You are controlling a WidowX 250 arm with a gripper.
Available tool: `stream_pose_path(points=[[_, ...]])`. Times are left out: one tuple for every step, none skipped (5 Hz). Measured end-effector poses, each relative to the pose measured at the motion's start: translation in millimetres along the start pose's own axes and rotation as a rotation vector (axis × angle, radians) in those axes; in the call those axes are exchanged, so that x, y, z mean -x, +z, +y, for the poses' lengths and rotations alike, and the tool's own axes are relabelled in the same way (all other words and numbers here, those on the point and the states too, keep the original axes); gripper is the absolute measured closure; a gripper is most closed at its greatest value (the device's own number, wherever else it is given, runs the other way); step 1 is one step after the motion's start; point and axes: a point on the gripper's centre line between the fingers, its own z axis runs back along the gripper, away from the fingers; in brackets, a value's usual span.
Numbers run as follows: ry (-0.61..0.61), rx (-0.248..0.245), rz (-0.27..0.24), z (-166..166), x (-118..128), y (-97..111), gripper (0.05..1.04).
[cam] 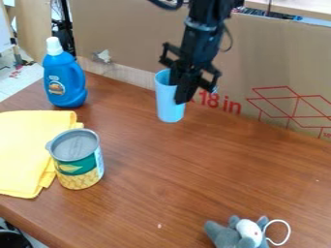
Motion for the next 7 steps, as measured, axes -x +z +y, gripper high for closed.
stream_pose_path(points=[[-0.113, 0.098, 0.002, -37.7, 15.1, 8.4, 0.979], [-0.233, 0.110, 0.009, -76.5, 15.8, 8.6, 0.979], [-0.364, 0.120, -0.061, -106.4, 3.6, 0.3, 0.979], [-0.461, 0.115, -0.072, -135.0, -2.9, -11.9, 0.979], [-0.515, 0.139, -0.072, -154.9, -11.3, -24.6, 0.979], [-0.551, 0.134, -0.072, -167.4, -18.7, -24.7, 0.980], [-0.539, 0.128, -0.067, -169.1, -19.5, -25.7, 0.954]])
